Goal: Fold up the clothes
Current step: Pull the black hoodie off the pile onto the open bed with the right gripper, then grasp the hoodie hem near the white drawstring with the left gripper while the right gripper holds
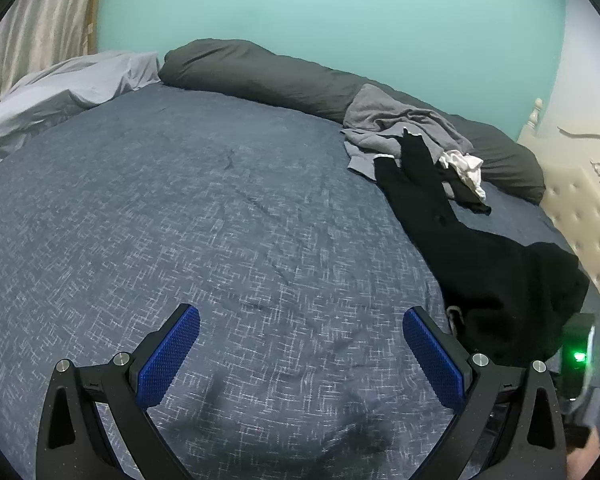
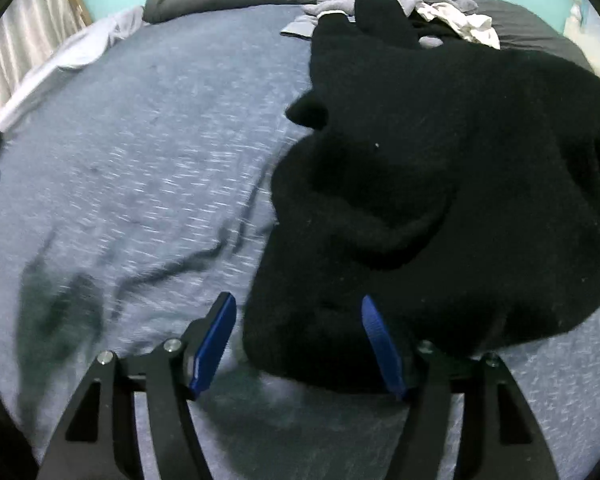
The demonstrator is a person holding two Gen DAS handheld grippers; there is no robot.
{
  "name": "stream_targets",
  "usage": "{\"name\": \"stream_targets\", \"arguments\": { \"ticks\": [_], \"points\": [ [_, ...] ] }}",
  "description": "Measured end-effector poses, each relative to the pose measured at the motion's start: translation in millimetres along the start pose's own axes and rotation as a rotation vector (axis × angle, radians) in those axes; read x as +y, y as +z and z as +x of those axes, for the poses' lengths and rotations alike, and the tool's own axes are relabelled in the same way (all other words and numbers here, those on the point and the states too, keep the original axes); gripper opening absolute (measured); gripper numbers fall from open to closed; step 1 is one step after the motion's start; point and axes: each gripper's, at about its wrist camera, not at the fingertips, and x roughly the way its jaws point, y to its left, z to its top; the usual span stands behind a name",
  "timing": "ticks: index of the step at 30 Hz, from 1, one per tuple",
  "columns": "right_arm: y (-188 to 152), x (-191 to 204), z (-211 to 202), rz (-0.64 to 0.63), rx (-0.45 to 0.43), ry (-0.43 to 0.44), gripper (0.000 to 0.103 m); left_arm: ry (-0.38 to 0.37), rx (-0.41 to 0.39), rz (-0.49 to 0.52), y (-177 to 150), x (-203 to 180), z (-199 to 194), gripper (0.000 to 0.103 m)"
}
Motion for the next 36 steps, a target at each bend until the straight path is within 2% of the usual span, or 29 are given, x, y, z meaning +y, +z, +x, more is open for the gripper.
{"name": "stream_targets", "arguments": {
  "ticks": [2,3,4,8,14,17,23,28,30,32,36],
  "points": [
    [-1.1,-4.2,3.0,-0.009,0.001,-0.006,0.044,-0.003,0.002,0.005,0.0,-1.3,0.3,0.103],
    [-1.7,-5.5,3.0,-0.019,-0.001,-0.007,0.027,-0.003,0.003,0.006,-0.3,-1.5,0.7,0.103],
    [-2.4,-7.5,1.4,-0.026,-0.008,-0.002,0.015,-0.002,0.005,0.008,-0.5,-1.8,1.2,0.103],
    [-2.2,-19.3,-14.8,-0.004,-0.064,0.035,0.011,-0.001,0.011,0.015,-1.5,-3.0,2.9,0.103],
    [20.5,-49.7,-89.4,0.014,-0.277,0.035,0.01,-0.004,0.02,0.03,-3.6,-8.4,5.2,0.103],
    [33.2,-82.2,-116.3,0.076,-0.335,0.018,0.01,-0.023,0.032,0.036,-5.3,-13.2,7.4,0.103],
    [22.6,-144.9,-113.3,0.208,-0.324,-0.039,0.01,-0.062,0.046,0.061,-9.2,-25.9,11.5,0.103],
    [-15.5,-179.5,-78.0,0.306,-0.245,-0.096,0.01,-0.103,0.076,0.095,-15.0,-39.8,19.8,0.103],
    [-27.2,-190.9,-68.4,0.346,-0.222,-0.089,0.01,-0.122,0.086,0.103,-17.7,-45.6,23.2,0.103],
    [-37.7,-199.2,-57.3,0.384,-0.198,-0.031,0.01,-0.147,0.089,0.107,-19.5,-52.3,25.3,0.103],
    [-42.7,-198.6,-51.7,0.401,-0.219,0.036,0.01,-0.171,0.096,0.141,-20.6,-68.6,29.8,0.103]
  ]
}}
